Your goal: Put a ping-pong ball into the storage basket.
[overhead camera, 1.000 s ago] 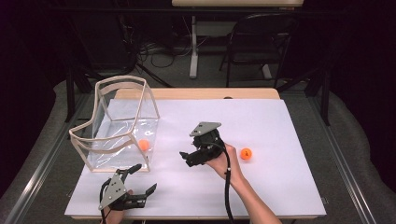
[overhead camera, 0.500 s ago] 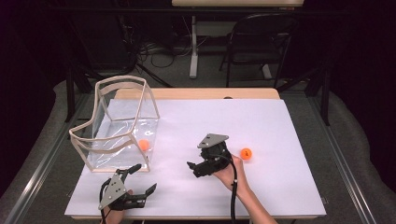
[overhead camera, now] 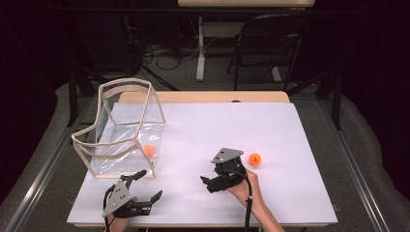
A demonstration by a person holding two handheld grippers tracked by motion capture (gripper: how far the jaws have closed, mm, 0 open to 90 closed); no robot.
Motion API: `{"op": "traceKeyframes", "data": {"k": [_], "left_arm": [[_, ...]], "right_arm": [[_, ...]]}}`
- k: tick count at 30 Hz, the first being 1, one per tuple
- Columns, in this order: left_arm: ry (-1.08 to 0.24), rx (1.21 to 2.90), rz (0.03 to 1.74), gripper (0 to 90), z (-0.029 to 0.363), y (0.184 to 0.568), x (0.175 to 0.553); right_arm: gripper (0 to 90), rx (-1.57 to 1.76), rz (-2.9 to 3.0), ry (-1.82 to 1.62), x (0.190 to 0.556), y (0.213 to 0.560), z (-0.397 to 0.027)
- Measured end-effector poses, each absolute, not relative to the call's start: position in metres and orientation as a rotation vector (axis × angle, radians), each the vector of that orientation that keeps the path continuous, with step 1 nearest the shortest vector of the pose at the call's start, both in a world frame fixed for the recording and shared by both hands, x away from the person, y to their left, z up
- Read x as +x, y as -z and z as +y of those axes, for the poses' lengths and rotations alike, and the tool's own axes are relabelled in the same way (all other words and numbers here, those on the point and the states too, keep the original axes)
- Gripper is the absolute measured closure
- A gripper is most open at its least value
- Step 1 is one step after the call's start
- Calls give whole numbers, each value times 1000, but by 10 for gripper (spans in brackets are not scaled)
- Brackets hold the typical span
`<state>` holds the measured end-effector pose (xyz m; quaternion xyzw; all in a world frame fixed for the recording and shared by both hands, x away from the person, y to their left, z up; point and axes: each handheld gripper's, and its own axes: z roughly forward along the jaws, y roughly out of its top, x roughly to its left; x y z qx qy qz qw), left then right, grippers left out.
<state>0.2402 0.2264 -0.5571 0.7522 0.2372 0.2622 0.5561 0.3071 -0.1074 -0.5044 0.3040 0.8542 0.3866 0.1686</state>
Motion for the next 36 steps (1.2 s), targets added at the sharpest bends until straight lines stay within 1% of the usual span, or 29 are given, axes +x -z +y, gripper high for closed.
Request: {"op": "traceKeyframes", "data": {"k": [23, 36], "left_arm": [[-614, 1779, 552, 160, 225, 557, 239], [-610, 1779, 555, 160, 227, 557, 240]], "right_arm": [[85, 971, 2366, -1044, 281, 520, -149], [78, 1038, 2332, -997, 275, 527, -170]]}}
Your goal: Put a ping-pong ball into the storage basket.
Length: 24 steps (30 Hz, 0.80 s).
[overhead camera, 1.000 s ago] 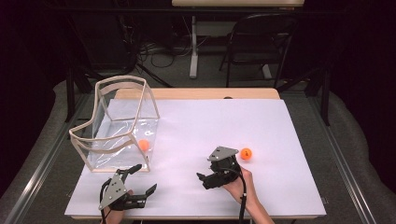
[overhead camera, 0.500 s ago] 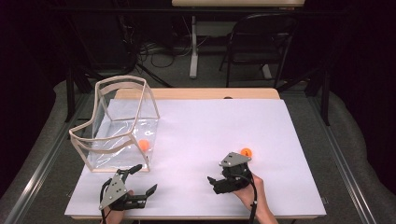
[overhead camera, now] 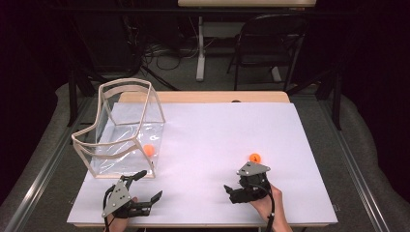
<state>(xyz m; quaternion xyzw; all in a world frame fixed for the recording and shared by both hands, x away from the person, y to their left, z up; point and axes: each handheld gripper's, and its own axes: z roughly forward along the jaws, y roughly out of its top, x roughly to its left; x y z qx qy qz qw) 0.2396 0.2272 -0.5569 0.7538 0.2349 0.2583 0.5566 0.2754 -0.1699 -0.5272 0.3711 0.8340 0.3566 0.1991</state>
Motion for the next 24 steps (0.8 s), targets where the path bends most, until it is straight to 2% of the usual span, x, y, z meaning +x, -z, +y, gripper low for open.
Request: {"op": "traceKeyframes", "data": {"k": [16, 24], "left_arm": [[-611, 1780, 551, 160, 226, 557, 239], [-612, 1780, 543, 160, 226, 556, 239]], "right_arm": [[73, 1190, 2229, -943, 292, 532, -206], [40, 1237, 2196, -925, 302, 534, -215]]}}
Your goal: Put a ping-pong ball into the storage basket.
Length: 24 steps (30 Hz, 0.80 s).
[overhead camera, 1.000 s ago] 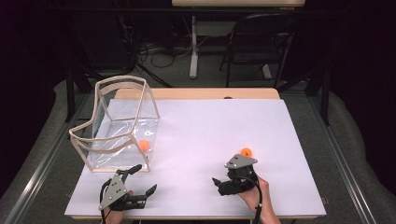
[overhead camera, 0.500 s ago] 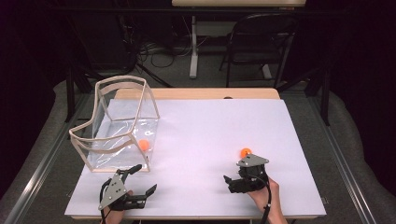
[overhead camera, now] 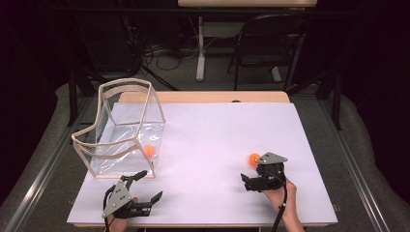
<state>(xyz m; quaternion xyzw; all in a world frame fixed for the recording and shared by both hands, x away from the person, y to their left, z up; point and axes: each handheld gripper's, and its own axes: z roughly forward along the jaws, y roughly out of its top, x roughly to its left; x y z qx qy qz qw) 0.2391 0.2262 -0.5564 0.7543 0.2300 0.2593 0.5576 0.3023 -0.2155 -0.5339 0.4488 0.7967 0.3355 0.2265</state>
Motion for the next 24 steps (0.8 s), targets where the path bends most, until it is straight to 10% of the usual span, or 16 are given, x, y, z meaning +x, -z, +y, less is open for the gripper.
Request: {"op": "traceKeyframes", "data": {"k": [24], "left_arm": [[-611, 1785, 543, 160, 225, 557, 238]], "right_arm": [[106, 1305, 2155, -902, 332, 539, -222]]}}
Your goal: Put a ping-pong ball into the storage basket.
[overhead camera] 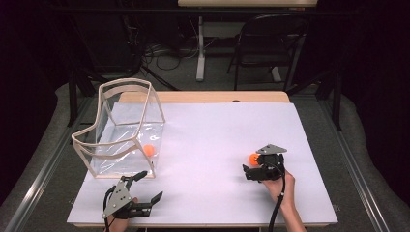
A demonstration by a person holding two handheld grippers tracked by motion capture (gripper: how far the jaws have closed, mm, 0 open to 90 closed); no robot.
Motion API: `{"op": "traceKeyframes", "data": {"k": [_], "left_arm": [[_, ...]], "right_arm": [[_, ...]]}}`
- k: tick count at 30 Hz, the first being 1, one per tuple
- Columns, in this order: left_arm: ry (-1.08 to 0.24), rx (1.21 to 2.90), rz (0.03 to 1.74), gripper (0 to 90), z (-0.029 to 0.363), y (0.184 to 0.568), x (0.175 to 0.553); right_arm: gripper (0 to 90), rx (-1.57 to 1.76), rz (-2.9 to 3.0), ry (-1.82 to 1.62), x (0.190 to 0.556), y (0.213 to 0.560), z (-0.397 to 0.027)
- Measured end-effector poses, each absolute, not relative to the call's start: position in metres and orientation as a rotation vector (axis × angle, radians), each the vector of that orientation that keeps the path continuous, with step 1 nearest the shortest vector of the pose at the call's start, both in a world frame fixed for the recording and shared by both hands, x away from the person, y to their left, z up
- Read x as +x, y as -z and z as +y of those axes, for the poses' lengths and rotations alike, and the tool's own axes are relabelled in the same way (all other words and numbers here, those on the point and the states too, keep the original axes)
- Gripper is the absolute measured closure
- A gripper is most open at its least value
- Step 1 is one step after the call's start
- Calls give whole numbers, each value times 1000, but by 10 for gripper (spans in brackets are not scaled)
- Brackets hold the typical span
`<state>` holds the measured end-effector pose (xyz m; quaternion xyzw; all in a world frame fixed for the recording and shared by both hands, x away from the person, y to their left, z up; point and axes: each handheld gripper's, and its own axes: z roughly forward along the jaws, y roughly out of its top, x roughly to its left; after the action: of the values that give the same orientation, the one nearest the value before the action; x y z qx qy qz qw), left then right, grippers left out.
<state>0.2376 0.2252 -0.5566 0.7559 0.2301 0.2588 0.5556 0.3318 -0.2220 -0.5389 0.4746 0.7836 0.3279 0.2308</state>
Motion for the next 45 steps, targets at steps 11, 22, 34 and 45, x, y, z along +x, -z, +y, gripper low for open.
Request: {"op": "traceKeyframes", "data": {"k": [11, 22, 34, 45], "left_arm": [[-613, 1787, 541, 160, 225, 557, 237], [-612, 1786, 544, 160, 226, 557, 237], [-611, 1783, 546, 160, 226, 557, 237], [-613, 1783, 547, 160, 226, 557, 237]], "right_arm": [[243, 1346, 2139, -878, 343, 545, -225], [317, 1354, 2137, -866, 347, 548, -223], [445, 1382, 2127, -842, 349, 551, -223], [502, 1371, 2138, -839, 350, 553, -223]]}}
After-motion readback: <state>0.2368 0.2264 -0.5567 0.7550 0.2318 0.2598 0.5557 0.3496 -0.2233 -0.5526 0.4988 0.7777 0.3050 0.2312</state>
